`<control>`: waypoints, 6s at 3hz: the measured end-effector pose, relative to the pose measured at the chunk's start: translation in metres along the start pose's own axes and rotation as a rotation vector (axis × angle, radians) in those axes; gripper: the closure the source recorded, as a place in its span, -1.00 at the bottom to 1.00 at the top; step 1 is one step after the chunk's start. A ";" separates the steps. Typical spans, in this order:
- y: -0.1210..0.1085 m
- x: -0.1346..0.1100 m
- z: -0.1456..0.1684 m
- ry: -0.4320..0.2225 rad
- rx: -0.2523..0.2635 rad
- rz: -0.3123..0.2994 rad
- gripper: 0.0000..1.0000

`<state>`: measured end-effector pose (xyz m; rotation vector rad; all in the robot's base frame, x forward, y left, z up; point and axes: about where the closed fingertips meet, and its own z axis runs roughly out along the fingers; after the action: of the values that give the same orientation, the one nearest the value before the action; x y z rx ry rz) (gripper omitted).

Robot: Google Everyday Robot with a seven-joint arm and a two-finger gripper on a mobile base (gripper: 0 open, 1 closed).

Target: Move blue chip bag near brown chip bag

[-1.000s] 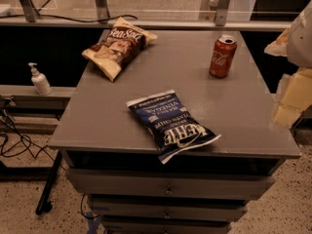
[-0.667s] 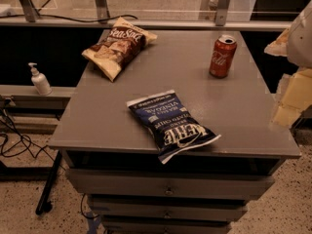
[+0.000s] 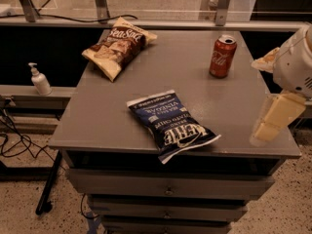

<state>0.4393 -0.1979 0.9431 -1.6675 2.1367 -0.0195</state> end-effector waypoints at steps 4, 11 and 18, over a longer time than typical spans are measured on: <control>0.043 -0.021 0.103 -0.295 -0.111 0.141 -1.00; 0.024 -0.034 0.095 -0.403 -0.060 0.258 1.00; -0.144 -0.147 0.165 -0.603 0.266 0.251 1.00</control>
Offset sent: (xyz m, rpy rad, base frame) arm 0.0042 0.0373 -0.1034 0.3125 0.0698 -0.0317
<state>0.6549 -0.0609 0.8786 -1.0696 1.7653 0.2338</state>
